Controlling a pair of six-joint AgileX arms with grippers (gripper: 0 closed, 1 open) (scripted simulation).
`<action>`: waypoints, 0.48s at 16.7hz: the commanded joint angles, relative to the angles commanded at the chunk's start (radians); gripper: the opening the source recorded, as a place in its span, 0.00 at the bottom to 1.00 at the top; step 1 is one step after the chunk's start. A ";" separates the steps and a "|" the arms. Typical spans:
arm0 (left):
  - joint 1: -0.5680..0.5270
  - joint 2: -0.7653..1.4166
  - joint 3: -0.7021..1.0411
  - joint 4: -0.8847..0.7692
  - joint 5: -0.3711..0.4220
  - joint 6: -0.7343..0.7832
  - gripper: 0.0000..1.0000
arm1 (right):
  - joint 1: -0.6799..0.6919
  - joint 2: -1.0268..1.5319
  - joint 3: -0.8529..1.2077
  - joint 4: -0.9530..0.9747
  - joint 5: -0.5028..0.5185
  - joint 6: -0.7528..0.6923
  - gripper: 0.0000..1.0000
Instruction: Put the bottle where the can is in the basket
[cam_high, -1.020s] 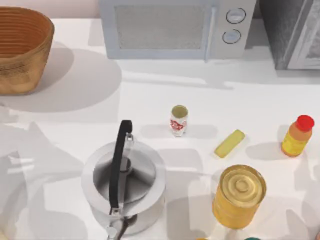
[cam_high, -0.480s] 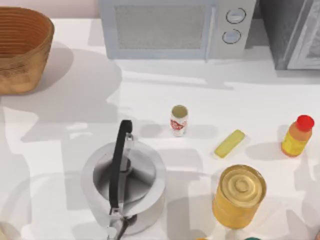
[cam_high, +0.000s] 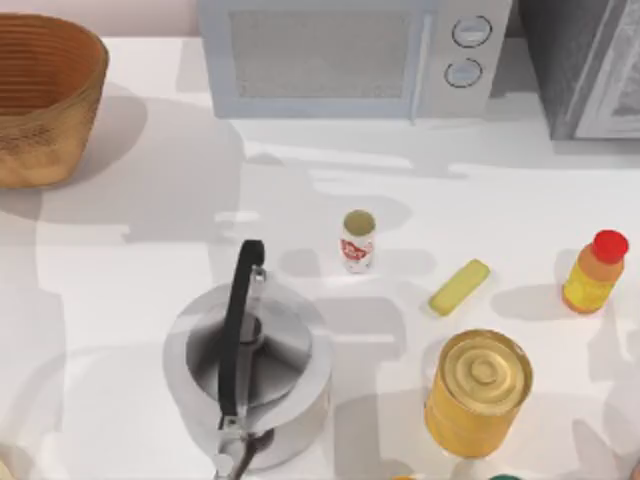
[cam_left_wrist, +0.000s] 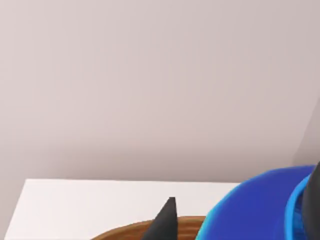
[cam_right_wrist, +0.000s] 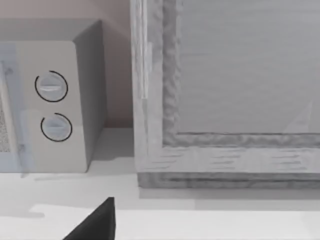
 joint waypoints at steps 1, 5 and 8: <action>0.000 0.000 0.000 0.000 0.000 0.000 0.00 | 0.000 0.000 0.000 0.000 0.000 0.000 1.00; 0.001 0.013 0.000 0.014 -0.001 0.001 0.00 | 0.000 0.000 0.000 0.000 0.000 0.000 1.00; -0.014 0.089 0.020 0.070 -0.013 -0.005 0.00 | 0.000 0.000 0.000 0.000 0.000 0.000 1.00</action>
